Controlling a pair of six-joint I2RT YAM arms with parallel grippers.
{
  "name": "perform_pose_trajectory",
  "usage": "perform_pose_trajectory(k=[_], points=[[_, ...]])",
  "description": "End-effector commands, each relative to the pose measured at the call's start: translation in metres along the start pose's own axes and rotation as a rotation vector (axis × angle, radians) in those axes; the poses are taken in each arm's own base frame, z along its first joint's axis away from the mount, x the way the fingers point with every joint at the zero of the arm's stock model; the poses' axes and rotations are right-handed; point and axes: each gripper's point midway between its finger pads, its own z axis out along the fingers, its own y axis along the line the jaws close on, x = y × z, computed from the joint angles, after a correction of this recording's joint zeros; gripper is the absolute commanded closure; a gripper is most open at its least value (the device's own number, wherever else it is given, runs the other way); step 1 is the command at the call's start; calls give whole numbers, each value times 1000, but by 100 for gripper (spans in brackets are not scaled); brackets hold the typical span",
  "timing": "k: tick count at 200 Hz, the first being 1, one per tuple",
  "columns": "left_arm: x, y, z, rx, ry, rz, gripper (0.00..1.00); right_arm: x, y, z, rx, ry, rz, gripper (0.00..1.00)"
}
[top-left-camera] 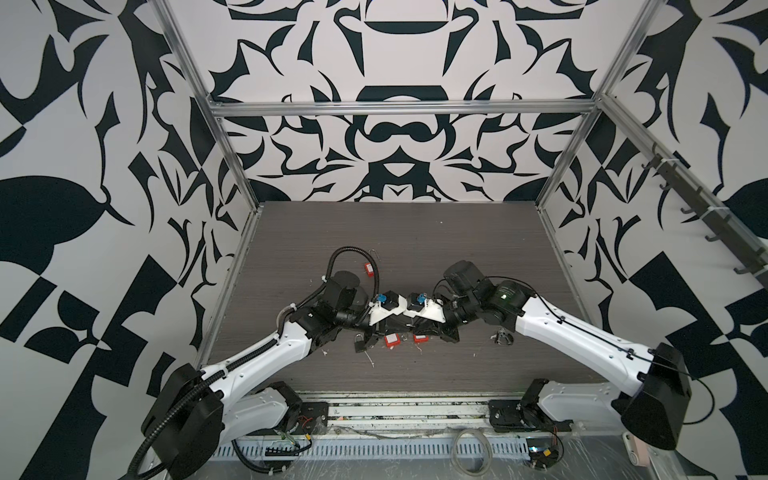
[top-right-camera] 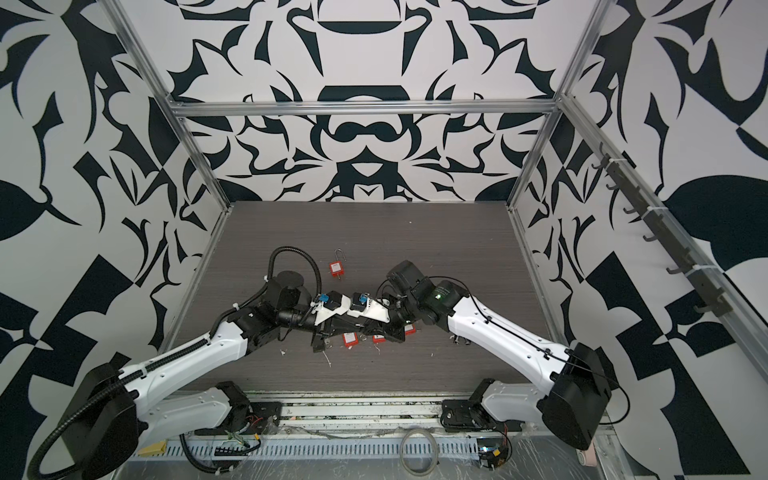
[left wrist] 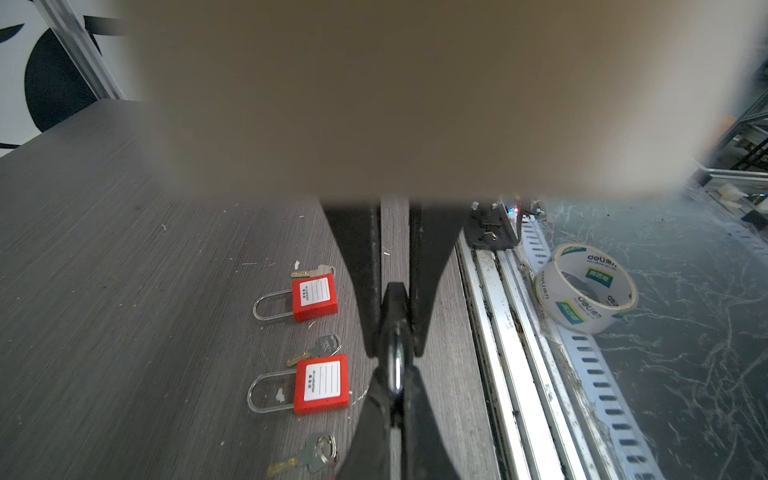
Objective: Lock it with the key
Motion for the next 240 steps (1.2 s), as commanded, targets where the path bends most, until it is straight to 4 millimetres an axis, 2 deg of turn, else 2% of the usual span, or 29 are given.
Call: perform_pose_trajectory(k=[1,31,50,73,131,195,240], points=[[-30,-2,-12,16,-63,74,100,-71,2,-27,75,-245,-225,71],[-32,0,-27,2,-42,70,100,-49,-1,-45,152,-167,-172,63],[-34,-1,-30,1,-19,81,100,-43,6,-59,135,-131,-124,64],[-35,-1,-30,6,-19,89,100,-39,13,-66,111,-115,-84,67],[-39,-3,-32,16,-25,102,100,-29,5,-57,94,-77,-48,80],[-40,-2,-32,11,-25,107,100,-25,8,-46,34,-69,-21,83],[-42,-3,-32,12,-29,111,100,-22,-2,-40,62,-45,-20,88]])
